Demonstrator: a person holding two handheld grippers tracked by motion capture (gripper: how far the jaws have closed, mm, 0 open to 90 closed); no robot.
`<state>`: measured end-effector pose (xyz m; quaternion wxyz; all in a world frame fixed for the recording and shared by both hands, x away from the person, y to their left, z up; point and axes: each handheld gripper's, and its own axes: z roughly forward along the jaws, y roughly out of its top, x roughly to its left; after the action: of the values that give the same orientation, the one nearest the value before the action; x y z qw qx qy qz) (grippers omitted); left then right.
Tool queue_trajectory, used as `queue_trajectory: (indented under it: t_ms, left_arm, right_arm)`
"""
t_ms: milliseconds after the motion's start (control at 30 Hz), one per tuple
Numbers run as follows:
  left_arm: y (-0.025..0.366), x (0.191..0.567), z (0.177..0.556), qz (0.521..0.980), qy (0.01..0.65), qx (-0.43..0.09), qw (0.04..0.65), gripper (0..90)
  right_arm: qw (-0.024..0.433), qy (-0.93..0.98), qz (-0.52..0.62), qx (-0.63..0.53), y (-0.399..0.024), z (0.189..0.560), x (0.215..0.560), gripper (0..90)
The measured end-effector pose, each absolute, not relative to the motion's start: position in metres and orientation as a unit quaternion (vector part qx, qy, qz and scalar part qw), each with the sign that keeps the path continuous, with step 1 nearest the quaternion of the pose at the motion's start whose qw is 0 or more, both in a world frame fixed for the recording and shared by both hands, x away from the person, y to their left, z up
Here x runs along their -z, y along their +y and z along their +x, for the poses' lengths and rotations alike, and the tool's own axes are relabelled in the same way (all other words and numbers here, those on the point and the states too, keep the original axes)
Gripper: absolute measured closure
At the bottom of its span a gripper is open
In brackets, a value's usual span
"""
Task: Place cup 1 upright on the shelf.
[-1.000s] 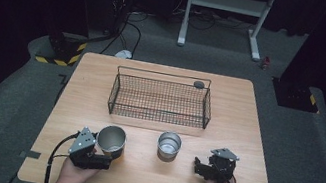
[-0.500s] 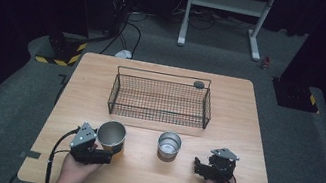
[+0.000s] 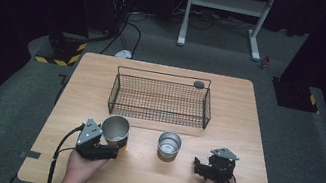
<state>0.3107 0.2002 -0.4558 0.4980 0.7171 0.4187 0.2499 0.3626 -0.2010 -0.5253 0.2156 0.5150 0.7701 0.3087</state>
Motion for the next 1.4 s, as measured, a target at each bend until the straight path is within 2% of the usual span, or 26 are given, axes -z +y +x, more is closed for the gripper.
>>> queue_trajectory:
  t_ms: [367, 800, 1400]
  left_arm:
    - [0.206, 0.451, 0.317, 0.725, 0.415, -0.233, 0.498, 14.8]
    - [0.204, 0.440, 0.341, 0.730, 0.406, -0.217, 0.505, 14.8]
    - [0.197, 0.435, 0.358, 0.723, 0.402, -0.225, 0.516, 14.8]
  right_arm:
    - [0.215, 0.772, 0.512, -0.308, -0.201, 0.363, 0.525, 8.9]
    - [0.214, 0.772, 0.513, -0.308, -0.201, 0.363, 0.525, 8.7]
    - [0.215, 0.772, 0.511, -0.310, -0.201, 0.362, 0.525, 8.8]
